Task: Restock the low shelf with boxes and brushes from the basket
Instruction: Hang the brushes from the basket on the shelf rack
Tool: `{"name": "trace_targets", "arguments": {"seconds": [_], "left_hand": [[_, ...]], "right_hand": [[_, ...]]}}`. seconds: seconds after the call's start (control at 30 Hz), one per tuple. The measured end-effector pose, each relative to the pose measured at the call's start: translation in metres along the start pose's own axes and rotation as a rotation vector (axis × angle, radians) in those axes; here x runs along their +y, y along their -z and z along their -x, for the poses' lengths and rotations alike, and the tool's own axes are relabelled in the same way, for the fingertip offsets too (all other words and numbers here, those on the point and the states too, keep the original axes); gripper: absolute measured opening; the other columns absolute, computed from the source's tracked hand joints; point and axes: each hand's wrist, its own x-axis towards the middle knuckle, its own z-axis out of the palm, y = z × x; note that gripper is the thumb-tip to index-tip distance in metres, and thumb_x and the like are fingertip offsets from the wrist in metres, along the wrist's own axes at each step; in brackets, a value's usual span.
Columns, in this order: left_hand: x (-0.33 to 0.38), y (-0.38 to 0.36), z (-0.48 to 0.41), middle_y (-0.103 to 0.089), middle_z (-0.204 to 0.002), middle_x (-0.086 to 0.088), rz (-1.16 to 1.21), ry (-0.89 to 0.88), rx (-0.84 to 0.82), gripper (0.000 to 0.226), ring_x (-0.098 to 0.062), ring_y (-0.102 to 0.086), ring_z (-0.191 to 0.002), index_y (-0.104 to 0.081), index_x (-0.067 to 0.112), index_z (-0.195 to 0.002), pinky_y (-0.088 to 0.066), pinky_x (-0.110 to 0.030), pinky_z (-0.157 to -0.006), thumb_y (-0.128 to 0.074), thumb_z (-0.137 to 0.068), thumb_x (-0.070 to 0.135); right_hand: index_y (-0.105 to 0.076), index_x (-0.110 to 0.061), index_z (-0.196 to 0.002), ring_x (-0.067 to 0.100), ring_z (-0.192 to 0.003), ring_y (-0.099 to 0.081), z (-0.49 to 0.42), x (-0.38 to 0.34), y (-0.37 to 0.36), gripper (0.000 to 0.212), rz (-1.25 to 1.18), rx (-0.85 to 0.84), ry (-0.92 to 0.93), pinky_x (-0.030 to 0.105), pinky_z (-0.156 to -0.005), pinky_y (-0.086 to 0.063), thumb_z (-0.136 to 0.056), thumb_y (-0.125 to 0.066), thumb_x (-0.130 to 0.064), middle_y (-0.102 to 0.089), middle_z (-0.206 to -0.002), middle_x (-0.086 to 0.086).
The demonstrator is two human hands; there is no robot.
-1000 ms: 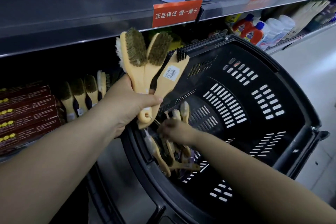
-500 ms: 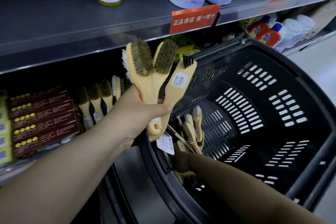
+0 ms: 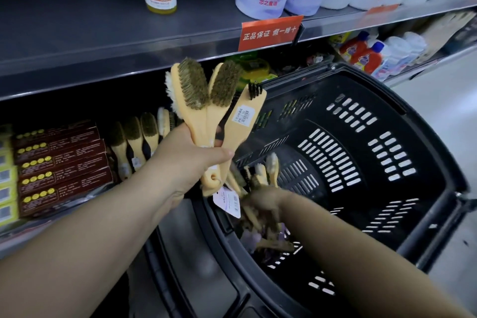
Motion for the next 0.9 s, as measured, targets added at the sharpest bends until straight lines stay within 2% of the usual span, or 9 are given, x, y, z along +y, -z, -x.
{"name": "trace_targets", "arguments": {"seconds": [0.03,0.13,0.27,0.4,0.57,0.67,0.73,0.83,0.9], "left_hand": [[0.001,0.001,0.001,-0.073,-0.070,0.013,0.001,-0.004,0.006,0.027,-0.006,-0.067,-0.072,-0.065,0.024,-0.089,-0.047,-0.027,-0.063,-0.075,-0.074,0.004],[0.004,0.005,0.006,-0.073,-0.081,0.007,-0.001,-0.024,0.040,0.029,-0.013,-0.067,-0.081,-0.064,0.024,-0.095,-0.051,-0.031,-0.069,-0.074,-0.075,0.005],[0.001,0.014,0.018,-0.070,-0.083,0.006,-0.030,-0.096,0.150,0.029,-0.013,-0.065,-0.078,-0.061,0.025,-0.094,-0.049,-0.029,-0.063,-0.073,-0.076,0.005],[-0.004,0.030,0.027,-0.069,-0.082,0.004,0.002,-0.135,0.226,0.030,-0.013,-0.064,-0.074,-0.062,0.020,-0.097,-0.045,-0.027,-0.059,-0.073,-0.075,0.002],[-0.016,0.049,0.030,-0.070,-0.085,0.002,0.115,-0.070,0.229,0.029,-0.014,-0.065,-0.078,-0.063,0.020,-0.094,-0.046,-0.026,-0.061,-0.073,-0.075,-0.001],[-0.025,0.051,0.035,-0.071,-0.092,0.000,0.139,-0.056,0.198,0.033,-0.015,-0.066,-0.085,-0.063,0.020,-0.099,-0.050,-0.030,-0.073,-0.074,-0.075,0.001],[-0.027,0.050,0.038,-0.072,-0.092,0.001,0.143,-0.081,0.172,0.033,-0.017,-0.067,-0.088,-0.063,0.022,-0.098,-0.051,-0.032,-0.078,-0.074,-0.074,0.001],[-0.028,0.047,0.042,-0.073,-0.086,0.004,0.209,-0.109,0.139,0.032,-0.009,-0.068,-0.081,-0.063,0.024,-0.092,-0.050,-0.026,-0.069,-0.074,-0.074,0.000],[-0.030,0.044,0.045,-0.072,-0.089,0.003,0.207,-0.115,0.149,0.032,-0.008,-0.066,-0.081,-0.062,0.025,-0.094,-0.048,-0.023,-0.066,-0.072,-0.076,0.000]], "right_hand": [[-0.051,-0.011,-0.071,0.006,-0.040,-0.056,0.012,-0.002,0.005,0.025,-0.188,-0.006,0.028,0.014,-0.039,-0.044,-0.095,-0.049,-0.006,-0.059,-0.045,-0.004],[-0.054,-0.005,-0.079,0.011,-0.050,-0.060,0.047,-0.012,0.024,0.015,-0.633,0.004,0.216,0.022,-0.049,-0.052,-0.091,-0.052,0.004,-0.062,-0.057,0.004],[-0.052,-0.010,-0.087,0.008,-0.047,-0.046,0.090,-0.023,0.025,0.008,-0.842,-0.164,0.404,0.017,-0.044,-0.042,-0.092,-0.046,-0.006,-0.048,-0.058,0.000],[-0.050,-0.010,-0.096,0.006,-0.043,-0.040,0.121,-0.032,0.002,0.019,-0.796,-0.285,0.448,0.014,-0.039,-0.034,-0.093,-0.035,-0.020,-0.042,-0.055,-0.003],[-0.046,-0.002,-0.118,0.014,-0.060,-0.052,0.134,-0.045,-0.037,0.035,-0.877,-0.397,0.572,0.026,-0.060,-0.050,-0.088,-0.029,-0.006,-0.056,-0.074,0.005],[-0.055,-0.002,-0.115,0.020,-0.074,-0.062,0.135,-0.055,-0.051,0.033,-0.800,-0.371,0.636,0.031,-0.070,-0.054,-0.091,-0.033,0.002,-0.062,-0.085,0.008],[-0.059,-0.004,-0.111,0.024,-0.084,-0.062,0.135,-0.061,-0.058,0.032,-0.757,-0.314,0.651,0.032,-0.076,-0.053,-0.092,-0.034,0.004,-0.062,-0.093,0.011],[-0.060,-0.003,-0.113,0.024,-0.084,-0.062,0.129,-0.067,-0.062,0.033,-0.744,-0.221,0.638,0.032,-0.073,-0.055,-0.093,-0.035,0.006,-0.063,-0.098,0.014],[-0.059,0.001,-0.111,0.022,-0.080,-0.065,0.125,-0.069,-0.065,0.029,-0.771,-0.171,0.623,0.033,-0.071,-0.057,-0.094,-0.036,0.004,-0.066,-0.095,0.015]]}}
